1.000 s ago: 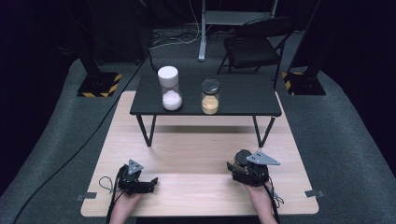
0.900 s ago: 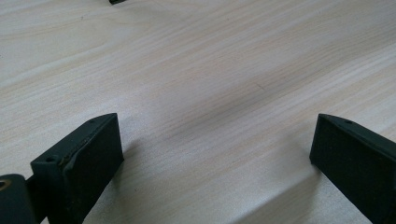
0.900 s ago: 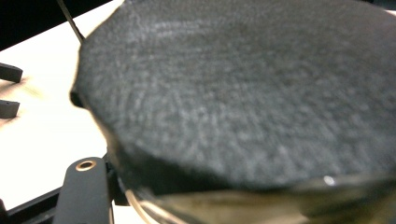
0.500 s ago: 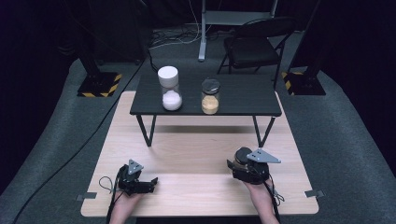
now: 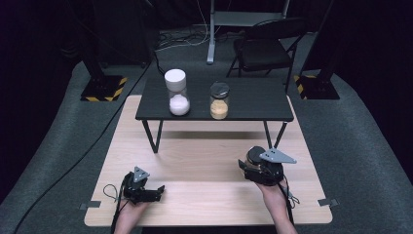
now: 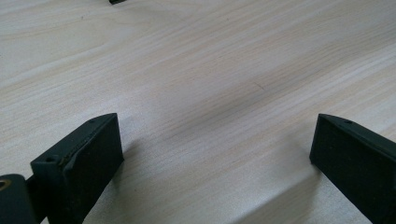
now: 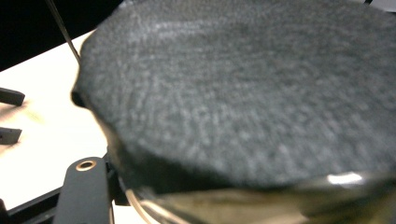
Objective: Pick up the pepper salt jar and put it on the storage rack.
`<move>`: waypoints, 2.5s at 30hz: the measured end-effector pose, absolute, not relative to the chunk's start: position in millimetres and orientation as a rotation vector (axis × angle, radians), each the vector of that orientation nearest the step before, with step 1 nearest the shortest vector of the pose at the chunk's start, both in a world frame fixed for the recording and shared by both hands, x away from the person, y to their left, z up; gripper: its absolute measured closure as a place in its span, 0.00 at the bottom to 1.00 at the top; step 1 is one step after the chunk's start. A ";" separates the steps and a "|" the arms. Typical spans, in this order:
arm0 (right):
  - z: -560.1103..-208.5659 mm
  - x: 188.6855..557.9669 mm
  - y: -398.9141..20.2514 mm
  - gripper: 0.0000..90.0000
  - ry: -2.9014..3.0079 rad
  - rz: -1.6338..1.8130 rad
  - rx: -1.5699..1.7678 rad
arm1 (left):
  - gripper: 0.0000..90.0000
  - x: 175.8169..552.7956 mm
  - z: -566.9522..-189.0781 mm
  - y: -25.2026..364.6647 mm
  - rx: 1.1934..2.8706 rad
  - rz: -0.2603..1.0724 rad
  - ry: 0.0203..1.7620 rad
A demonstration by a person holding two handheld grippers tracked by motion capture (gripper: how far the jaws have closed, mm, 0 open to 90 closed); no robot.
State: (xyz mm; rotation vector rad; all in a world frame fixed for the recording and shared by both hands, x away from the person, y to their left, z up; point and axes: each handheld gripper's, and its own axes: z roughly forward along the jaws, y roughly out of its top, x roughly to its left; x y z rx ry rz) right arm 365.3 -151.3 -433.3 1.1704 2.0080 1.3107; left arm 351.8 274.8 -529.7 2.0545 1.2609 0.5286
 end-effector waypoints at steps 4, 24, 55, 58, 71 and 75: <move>-424.3 368.6 -151.8 0.34 2.003 1.315 1.163 | 0.02 351.8 -529.7 274.8 2.055 0.528 1.261; -377.5 387.7 -154.1 0.34 2.001 1.341 1.169 | 0.02 351.9 -529.7 274.8 2.055 0.528 1.261; -310.1 413.6 -145.0 0.34 1.996 1.339 1.130 | 0.02 351.9 -529.7 274.8 2.055 0.528 1.261; -303.7 418.0 -142.0 0.34 2.001 1.323 1.119 | 0.02 351.9 -529.7 274.8 2.055 0.528 1.261; -286.8 441.2 -136.6 0.34 1.986 1.313 1.142 | 0.02 351.9 -529.7 274.8 2.055 0.526 1.260; -285.7 452.7 -136.0 0.34 1.973 1.293 1.167 | 0.02 352.0 -529.7 274.8 2.055 0.526 1.260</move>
